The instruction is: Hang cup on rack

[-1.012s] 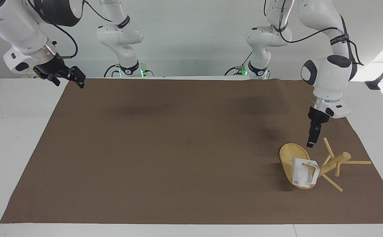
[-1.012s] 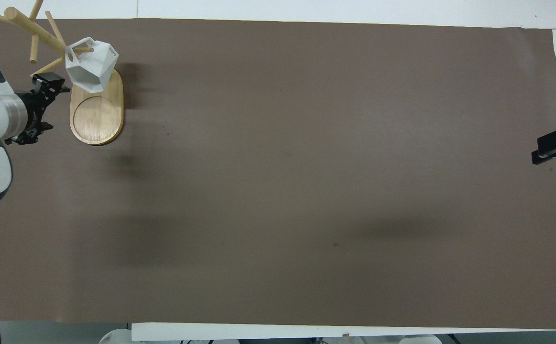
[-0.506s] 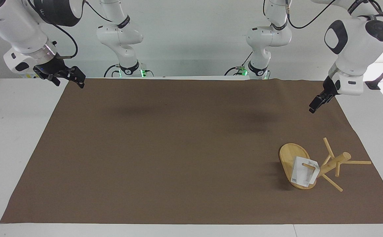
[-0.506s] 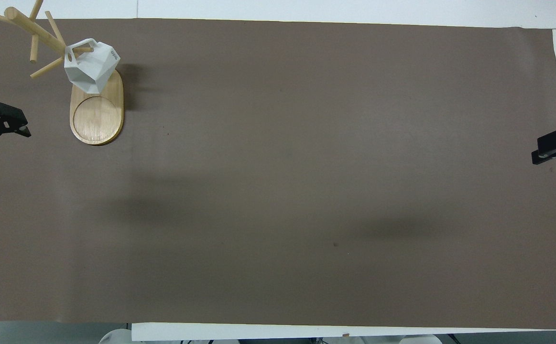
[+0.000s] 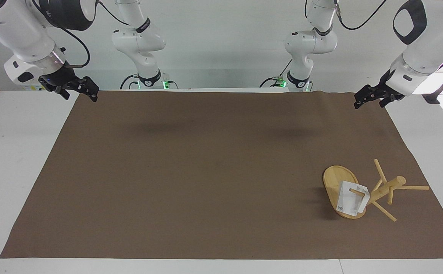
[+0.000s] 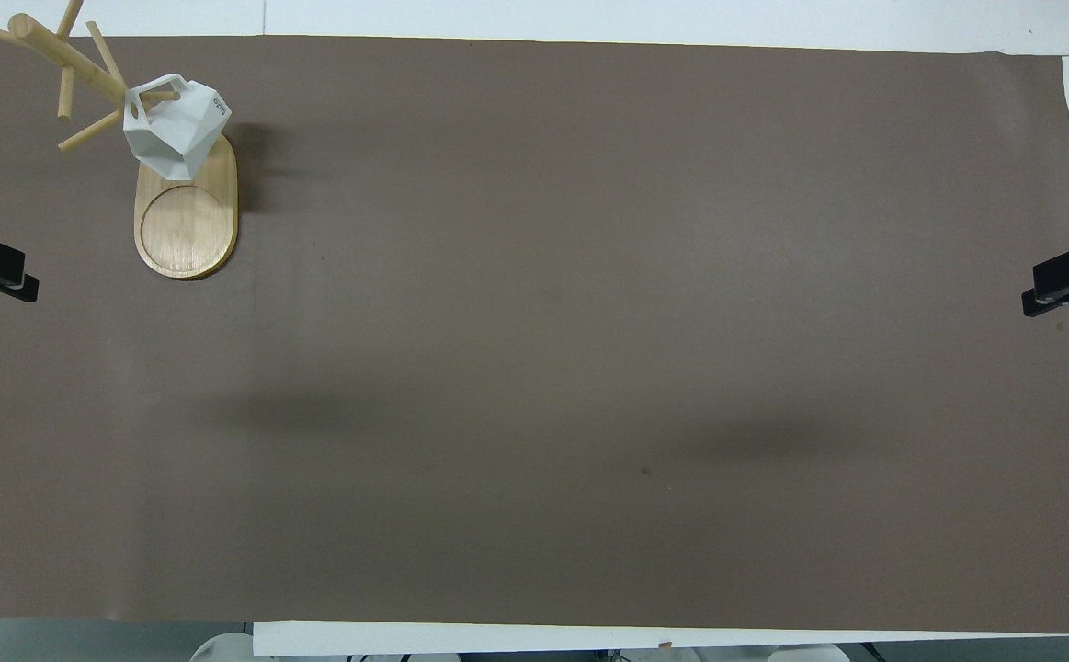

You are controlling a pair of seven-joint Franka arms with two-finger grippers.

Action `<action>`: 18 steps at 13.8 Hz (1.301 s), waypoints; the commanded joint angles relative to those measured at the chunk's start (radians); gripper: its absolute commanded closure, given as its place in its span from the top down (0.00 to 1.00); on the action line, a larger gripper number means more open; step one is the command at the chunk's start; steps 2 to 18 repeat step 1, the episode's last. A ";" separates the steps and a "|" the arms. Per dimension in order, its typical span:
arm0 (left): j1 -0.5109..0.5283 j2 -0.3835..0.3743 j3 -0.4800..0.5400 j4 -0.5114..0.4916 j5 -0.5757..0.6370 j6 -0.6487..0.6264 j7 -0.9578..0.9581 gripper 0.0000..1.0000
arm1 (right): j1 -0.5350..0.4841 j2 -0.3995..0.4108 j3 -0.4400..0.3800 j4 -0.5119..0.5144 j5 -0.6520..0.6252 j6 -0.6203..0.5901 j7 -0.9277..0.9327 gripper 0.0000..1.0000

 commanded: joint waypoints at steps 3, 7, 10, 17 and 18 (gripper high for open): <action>0.018 0.056 -0.002 0.102 -0.008 -0.072 0.020 1.00 | -0.002 -0.013 0.004 -0.017 -0.008 0.006 0.005 0.99; 0.018 0.056 -0.002 0.102 -0.008 -0.072 0.020 1.00 | -0.002 -0.013 0.004 -0.017 -0.008 0.006 0.005 0.99; 0.018 0.056 -0.002 0.102 -0.008 -0.072 0.020 1.00 | -0.002 -0.013 0.004 -0.017 -0.008 0.006 0.005 0.99; 0.018 0.056 -0.002 0.102 -0.008 -0.072 0.020 1.00 | -0.002 -0.013 0.004 -0.017 -0.008 0.006 0.005 0.99; 0.018 0.056 -0.002 0.102 -0.008 -0.072 0.020 1.00 | -0.002 -0.013 0.004 -0.017 -0.008 0.006 0.005 0.99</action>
